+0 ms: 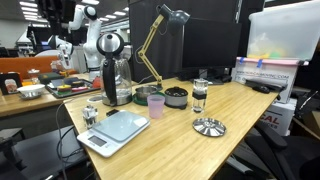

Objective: Open the electric kettle

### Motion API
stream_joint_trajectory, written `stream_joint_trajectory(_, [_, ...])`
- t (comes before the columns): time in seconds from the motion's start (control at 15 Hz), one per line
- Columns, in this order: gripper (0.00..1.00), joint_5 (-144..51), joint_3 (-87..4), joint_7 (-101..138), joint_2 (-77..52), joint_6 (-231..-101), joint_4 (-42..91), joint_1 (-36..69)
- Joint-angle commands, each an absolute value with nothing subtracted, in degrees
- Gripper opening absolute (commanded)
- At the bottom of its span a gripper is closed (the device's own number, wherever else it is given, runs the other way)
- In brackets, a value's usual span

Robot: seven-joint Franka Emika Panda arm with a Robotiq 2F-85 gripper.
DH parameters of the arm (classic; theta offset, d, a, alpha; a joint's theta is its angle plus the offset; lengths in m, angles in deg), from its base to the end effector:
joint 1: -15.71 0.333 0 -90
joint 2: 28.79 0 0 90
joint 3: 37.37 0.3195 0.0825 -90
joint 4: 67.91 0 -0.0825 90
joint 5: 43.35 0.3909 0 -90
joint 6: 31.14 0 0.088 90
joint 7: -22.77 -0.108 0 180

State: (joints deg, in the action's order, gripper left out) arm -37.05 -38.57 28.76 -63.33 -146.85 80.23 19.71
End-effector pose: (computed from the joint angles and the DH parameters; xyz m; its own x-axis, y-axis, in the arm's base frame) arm 0.3693 0.0244 0.4577 0.9931 0.1082 0.0453 0.1125 -0.9877 -0.1082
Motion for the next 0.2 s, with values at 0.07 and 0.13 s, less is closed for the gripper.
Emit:
stream_joint_trajectory(0.07, [0.41,-36.9,-38.4,28.8,-63.3,-146.7,80.1,19.5])
stream_joint_trajectory(0.13, [0.41,-36.9,-38.4,28.8,-63.3,-146.7,80.1,19.5])
